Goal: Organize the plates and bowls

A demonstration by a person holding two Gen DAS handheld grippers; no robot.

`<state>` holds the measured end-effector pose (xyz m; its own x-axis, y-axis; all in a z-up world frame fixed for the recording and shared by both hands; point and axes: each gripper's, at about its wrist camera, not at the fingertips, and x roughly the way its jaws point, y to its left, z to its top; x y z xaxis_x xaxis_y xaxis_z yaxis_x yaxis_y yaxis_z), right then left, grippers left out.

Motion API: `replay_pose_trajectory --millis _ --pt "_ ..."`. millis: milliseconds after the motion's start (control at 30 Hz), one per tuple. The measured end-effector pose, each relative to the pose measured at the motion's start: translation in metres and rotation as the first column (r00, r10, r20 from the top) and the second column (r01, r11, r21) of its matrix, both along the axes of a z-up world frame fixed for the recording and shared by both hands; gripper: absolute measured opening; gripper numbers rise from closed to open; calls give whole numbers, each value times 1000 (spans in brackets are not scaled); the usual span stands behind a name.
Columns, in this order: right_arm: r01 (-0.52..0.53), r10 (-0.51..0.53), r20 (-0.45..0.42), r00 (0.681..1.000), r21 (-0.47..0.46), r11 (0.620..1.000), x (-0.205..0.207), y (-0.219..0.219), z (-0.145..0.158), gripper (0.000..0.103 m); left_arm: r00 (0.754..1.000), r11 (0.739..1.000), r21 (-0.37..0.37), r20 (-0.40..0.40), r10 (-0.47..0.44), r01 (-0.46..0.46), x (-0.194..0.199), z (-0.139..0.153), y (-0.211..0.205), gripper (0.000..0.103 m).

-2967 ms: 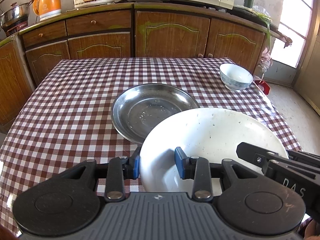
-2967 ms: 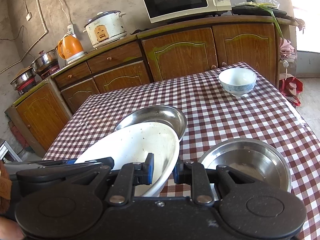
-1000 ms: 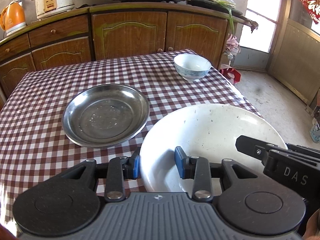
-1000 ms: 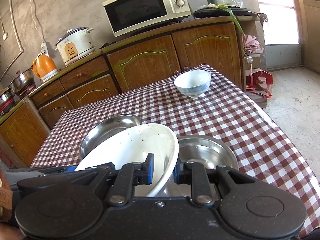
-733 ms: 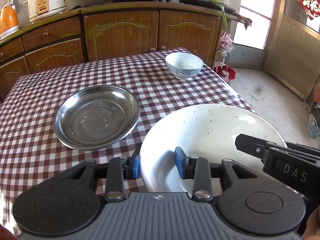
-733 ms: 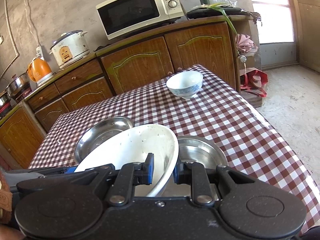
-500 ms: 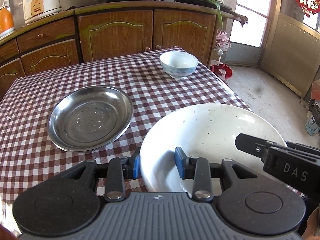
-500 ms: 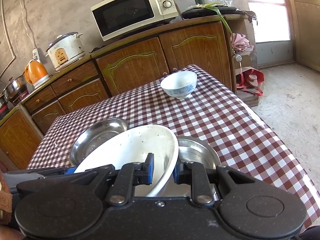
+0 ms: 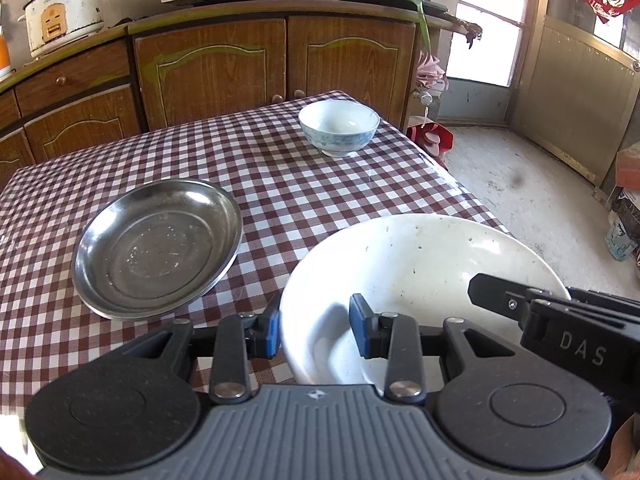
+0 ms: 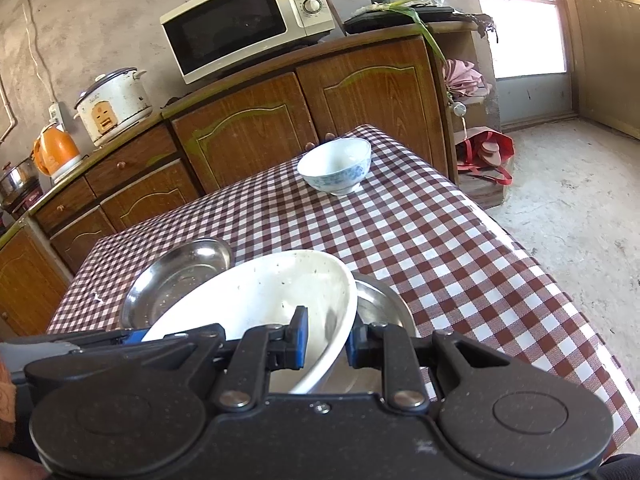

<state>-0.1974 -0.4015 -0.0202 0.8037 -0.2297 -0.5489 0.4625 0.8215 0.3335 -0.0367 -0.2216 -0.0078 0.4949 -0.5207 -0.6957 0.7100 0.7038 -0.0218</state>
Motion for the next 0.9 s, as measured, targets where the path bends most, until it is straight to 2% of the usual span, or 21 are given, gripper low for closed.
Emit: replay_pose_trajectory --millis 900 --pt "30 -27 -50 998 48 998 11 -19 -27 25 1000 998 56 -13 -24 24 6 -22 -18 36"
